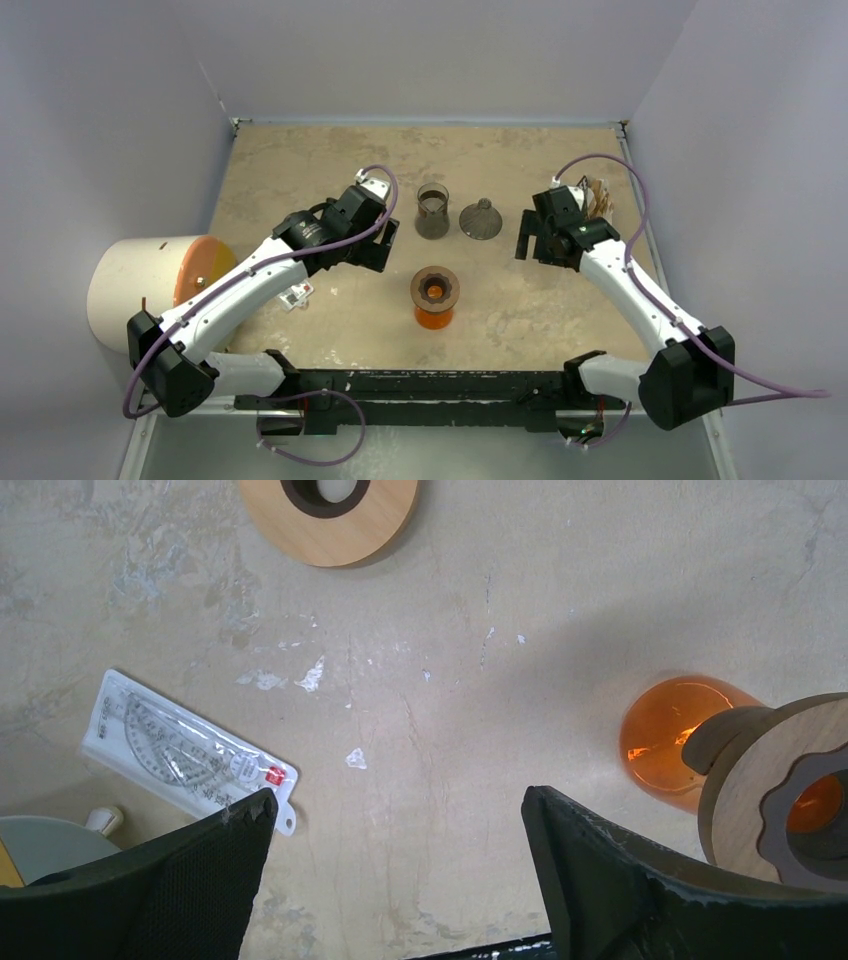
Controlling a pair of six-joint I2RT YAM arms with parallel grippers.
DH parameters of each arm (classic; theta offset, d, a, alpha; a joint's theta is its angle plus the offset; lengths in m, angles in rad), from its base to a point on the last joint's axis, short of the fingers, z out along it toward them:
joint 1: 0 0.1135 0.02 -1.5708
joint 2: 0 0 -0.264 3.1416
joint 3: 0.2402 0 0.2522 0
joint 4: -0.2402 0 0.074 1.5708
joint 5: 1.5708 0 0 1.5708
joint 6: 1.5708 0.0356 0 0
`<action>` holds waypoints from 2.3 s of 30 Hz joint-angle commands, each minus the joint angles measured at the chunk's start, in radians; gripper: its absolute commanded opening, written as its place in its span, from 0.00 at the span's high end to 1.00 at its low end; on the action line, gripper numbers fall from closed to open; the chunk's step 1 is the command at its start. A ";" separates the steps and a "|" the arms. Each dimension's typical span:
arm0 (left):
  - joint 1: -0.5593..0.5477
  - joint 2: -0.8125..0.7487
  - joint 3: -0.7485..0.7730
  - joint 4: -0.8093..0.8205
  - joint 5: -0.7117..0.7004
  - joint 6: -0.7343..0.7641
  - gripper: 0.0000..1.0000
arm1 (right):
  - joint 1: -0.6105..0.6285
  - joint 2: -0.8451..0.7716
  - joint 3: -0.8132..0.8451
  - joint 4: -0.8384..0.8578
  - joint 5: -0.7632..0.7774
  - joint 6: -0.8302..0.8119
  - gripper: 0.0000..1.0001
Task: Place the coffee filter in the dripper
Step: Pick up the coffee dripper from the center of the board.
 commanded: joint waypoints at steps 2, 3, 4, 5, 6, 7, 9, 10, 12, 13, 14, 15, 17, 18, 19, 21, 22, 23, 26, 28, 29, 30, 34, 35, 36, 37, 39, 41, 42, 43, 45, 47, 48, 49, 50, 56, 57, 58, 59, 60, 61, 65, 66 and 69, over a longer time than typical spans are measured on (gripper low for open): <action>0.007 -0.028 -0.012 0.035 -0.012 0.014 0.05 | -0.048 0.028 -0.028 0.078 -0.016 0.031 0.04; 0.005 -0.029 -0.013 0.036 -0.011 0.014 0.04 | -0.058 0.034 -0.030 0.088 -0.021 0.031 0.05; 0.006 -0.030 -0.013 0.037 -0.010 0.014 0.04 | -0.066 0.039 -0.032 0.096 -0.027 0.032 0.07; 0.006 -0.029 -0.014 0.037 -0.007 0.014 0.04 | -0.078 0.042 -0.036 0.109 -0.037 0.031 0.09; 0.007 -0.029 -0.014 0.038 -0.005 0.014 0.03 | -0.083 0.045 -0.040 0.123 -0.049 0.029 0.11; 0.007 -0.029 -0.014 0.039 -0.003 0.015 0.03 | -0.093 0.050 -0.044 0.133 -0.061 0.030 0.13; 0.007 -0.027 -0.014 0.039 -0.001 0.016 0.03 | -0.104 0.062 -0.049 0.147 -0.074 0.031 0.16; 0.007 -0.027 -0.014 0.039 -0.001 0.017 0.03 | -0.109 0.066 -0.051 0.152 -0.080 0.030 0.17; 0.006 -0.027 -0.015 0.038 -0.001 0.017 0.03 | -0.117 0.077 -0.056 0.161 -0.090 0.028 0.19; 0.006 -0.029 -0.015 0.039 -0.001 0.017 0.03 | -0.121 0.079 -0.058 0.165 -0.094 0.029 0.20; 0.007 -0.029 -0.015 0.039 -0.001 0.017 0.03 | -0.124 0.081 -0.062 0.171 -0.099 0.029 0.20; 0.005 -0.030 -0.016 0.039 -0.002 0.017 0.03 | -0.126 0.081 -0.066 0.177 -0.102 0.029 0.21; 0.006 -0.030 -0.016 0.039 -0.002 0.018 0.02 | -0.131 0.083 -0.073 0.184 -0.105 0.028 0.24; 0.005 -0.030 -0.016 0.039 -0.002 0.018 0.02 | -0.134 0.087 -0.075 0.184 -0.103 0.029 0.24; 0.006 -0.031 -0.016 0.039 -0.003 0.018 0.02 | -0.135 0.088 -0.078 0.184 -0.102 0.028 0.24; 0.005 -0.033 -0.016 0.039 -0.005 0.018 0.02 | -0.140 0.089 -0.086 0.187 -0.099 0.029 0.25; 0.005 -0.034 -0.016 0.039 -0.005 0.018 0.02 | -0.141 0.089 -0.091 0.189 -0.101 0.028 0.26; 0.006 -0.036 -0.017 0.038 -0.005 0.018 0.02 | -0.141 0.089 -0.095 0.191 -0.106 0.030 0.27; 0.006 -0.036 -0.017 0.039 -0.007 0.018 0.02 | -0.142 0.088 -0.107 0.192 -0.107 0.031 0.30; 0.007 -0.039 -0.017 0.039 -0.005 0.018 0.02 | -0.142 0.086 -0.114 0.195 -0.102 0.031 0.32; 0.005 -0.040 -0.017 0.038 -0.005 0.018 0.02 | -0.142 0.085 -0.116 0.194 -0.100 0.031 0.34; 0.006 -0.040 -0.017 0.039 -0.005 0.018 0.02 | -0.141 0.084 -0.118 0.194 -0.098 0.030 0.35; 0.007 -0.041 -0.016 0.039 -0.004 0.018 0.02 | -0.144 0.082 -0.122 0.194 -0.085 0.030 0.41; 0.007 -0.042 -0.017 0.039 -0.005 0.018 0.02 | -0.144 0.082 -0.122 0.193 -0.080 0.031 0.42; 0.007 -0.043 -0.017 0.039 -0.004 0.018 0.02 | -0.144 0.083 -0.122 0.192 -0.077 0.030 0.44; 0.007 -0.043 -0.017 0.039 -0.005 0.018 0.02 | -0.144 0.083 -0.122 0.193 -0.075 0.028 0.46; 0.006 -0.044 -0.019 0.038 -0.004 0.018 0.01 | -0.146 0.083 -0.121 0.193 -0.073 0.029 0.49; 0.007 -0.045 -0.019 0.039 -0.005 0.018 0.01 | -0.146 0.084 -0.119 0.194 -0.072 0.028 0.50; 0.006 -0.046 -0.019 0.038 -0.005 0.018 0.02 | -0.145 0.085 -0.119 0.194 -0.071 0.028 0.51; 0.006 -0.046 -0.019 0.039 -0.005 0.018 0.01 | -0.145 0.086 -0.118 0.193 -0.068 0.028 0.51; 0.007 -0.046 -0.019 0.038 -0.005 0.018 0.01 | -0.146 0.088 -0.119 0.193 -0.064 0.028 0.52; 0.007 -0.048 -0.018 0.039 -0.004 0.018 0.01 | -0.145 0.088 -0.119 0.194 -0.061 0.026 0.57; 0.006 -0.049 -0.018 0.038 -0.004 0.019 0.01 | -0.146 0.088 -0.119 0.193 -0.059 0.026 0.59; 0.006 -0.049 -0.018 0.039 -0.004 0.018 0.01 | -0.145 0.089 -0.119 0.192 -0.059 0.025 0.61; 0.005 -0.049 -0.019 0.039 -0.005 0.019 0.01 | -0.146 0.089 -0.118 0.193 -0.060 0.025 0.63; 0.007 -0.052 -0.019 0.038 -0.005 0.019 0.01 | -0.146 0.080 -0.116 0.190 -0.086 0.012 0.80; 0.007 -0.053 -0.019 0.039 -0.006 0.020 0.01 | -0.146 0.076 -0.112 0.186 -0.095 0.010 0.83; 0.007 -0.055 -0.019 0.039 -0.007 0.019 0.01 | -0.145 0.071 -0.106 0.187 -0.094 0.008 0.85; 0.007 -0.056 -0.019 0.039 -0.008 0.018 0.01 | -0.145 0.064 -0.098 0.192 -0.078 -0.009 0.86; 0.006 -0.057 -0.018 0.038 -0.007 0.018 0.01 | -0.145 0.055 -0.089 0.188 -0.088 -0.016 0.88; 0.007 -0.060 -0.016 0.039 -0.005 0.018 0.01 | -0.144 0.043 -0.080 0.182 -0.103 -0.020 0.89; 0.006 -0.072 -0.016 0.040 -0.004 0.018 0.02 | -0.143 -0.026 -0.016 0.139 -0.136 -0.039 0.92; 0.007 -0.074 -0.014 0.040 -0.004 0.017 0.02 | -0.143 -0.044 0.006 0.123 -0.144 -0.045 0.93; 0.005 -0.089 -0.003 0.039 -0.002 0.008 0.02 | -0.142 -0.096 0.062 0.097 -0.213 -0.063 0.95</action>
